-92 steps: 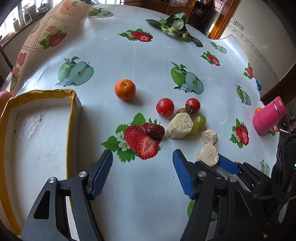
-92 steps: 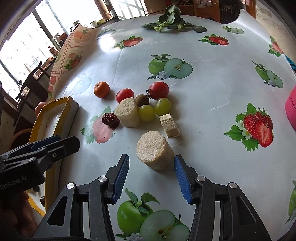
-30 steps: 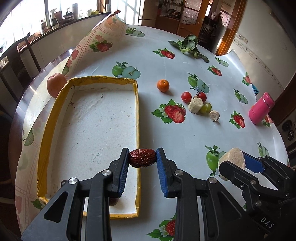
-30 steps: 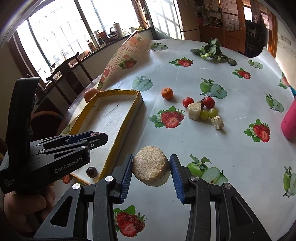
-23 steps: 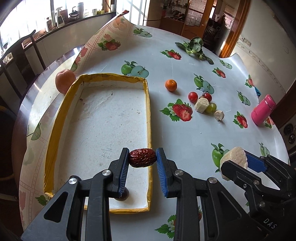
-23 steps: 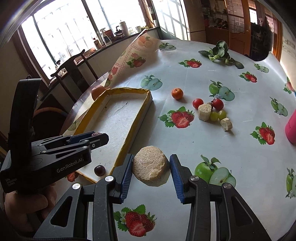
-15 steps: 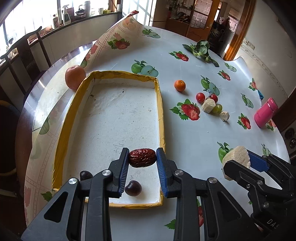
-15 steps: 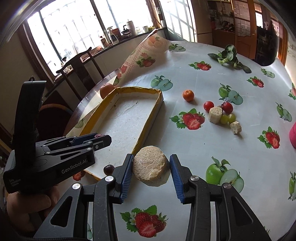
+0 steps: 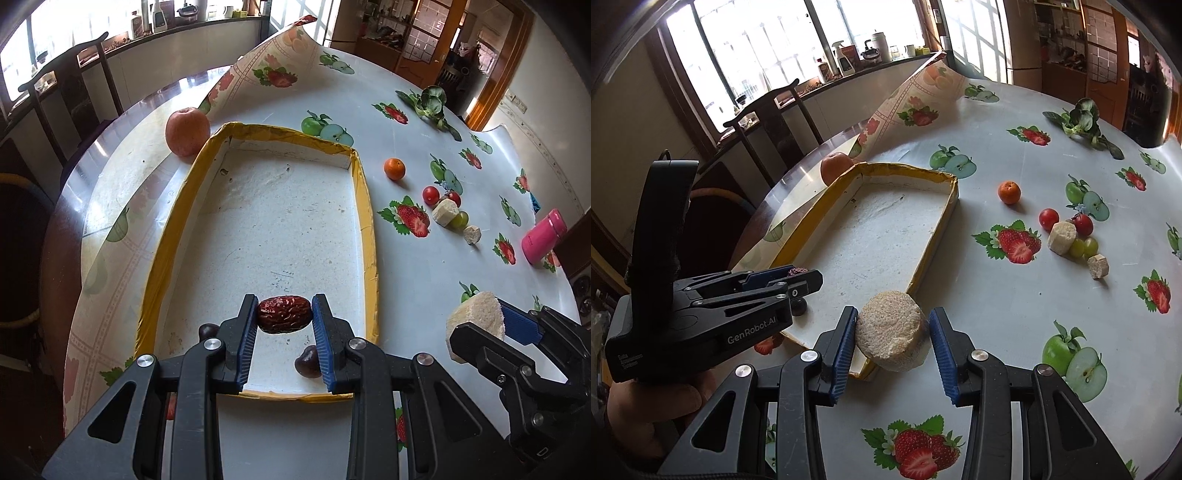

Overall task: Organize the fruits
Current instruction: 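Carry the date into the tray with the left tool while the right tool carries the bread there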

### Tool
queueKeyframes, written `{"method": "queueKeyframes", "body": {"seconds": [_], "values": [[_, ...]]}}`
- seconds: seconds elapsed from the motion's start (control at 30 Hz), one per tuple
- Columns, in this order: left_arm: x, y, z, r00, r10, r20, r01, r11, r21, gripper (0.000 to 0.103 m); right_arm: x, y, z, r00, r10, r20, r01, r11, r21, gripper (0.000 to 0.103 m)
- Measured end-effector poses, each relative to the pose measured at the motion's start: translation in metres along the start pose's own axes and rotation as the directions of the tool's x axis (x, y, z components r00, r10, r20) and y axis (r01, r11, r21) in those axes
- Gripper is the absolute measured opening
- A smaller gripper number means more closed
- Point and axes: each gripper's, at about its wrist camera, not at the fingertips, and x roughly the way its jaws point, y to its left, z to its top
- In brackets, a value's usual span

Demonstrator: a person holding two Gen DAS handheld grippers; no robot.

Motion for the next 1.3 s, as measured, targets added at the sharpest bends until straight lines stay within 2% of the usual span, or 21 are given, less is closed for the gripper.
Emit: {"method": "queueKeyframes", "body": {"seconds": [0.43, 0.77, 1.1, 1.17, 1.23, 1.3], "values": [[0.016, 0.033, 0.004, 0.999, 0.024, -0.035, -0.026, 0.998, -0.052, 0.027, 0.031, 0.025, 0.018, 0.999, 0.043, -0.025, -0.044, 0.998, -0.043, 0.041], [0.048, 0.047, 0.010, 0.995, 0.036, -0.094, -0.043, 0.996, -0.072, 0.027, 0.096, 0.037, 0.018, 0.988, 0.050, -0.145, -0.065, 0.992, -0.105, 0.041], [0.080, 0.048, 0.010, 0.986, 0.062, -0.155, -0.070, 0.996, -0.049, 0.027, 0.134, 0.030, 0.018, 0.977, 0.050, -0.207, -0.077, 0.989, -0.124, 0.041], [0.080, 0.045, 0.009, 0.986, 0.075, -0.147, -0.081, 0.996, -0.031, 0.027, 0.140, 0.029, 0.017, 0.972, 0.053, -0.228, -0.084, 0.988, -0.127, 0.041], [0.082, 0.041, 0.010, 0.984, 0.086, -0.155, -0.088, 0.996, -0.010, 0.031, 0.141, 0.031, 0.017, 0.973, 0.050, -0.227, -0.085, 0.985, -0.148, 0.043], [0.083, 0.039, 0.012, 0.980, 0.112, -0.161, -0.114, 0.994, 0.002, 0.039, 0.142, 0.034, 0.016, 0.972, 0.040, -0.232, -0.082, 0.982, -0.173, 0.044]]}}
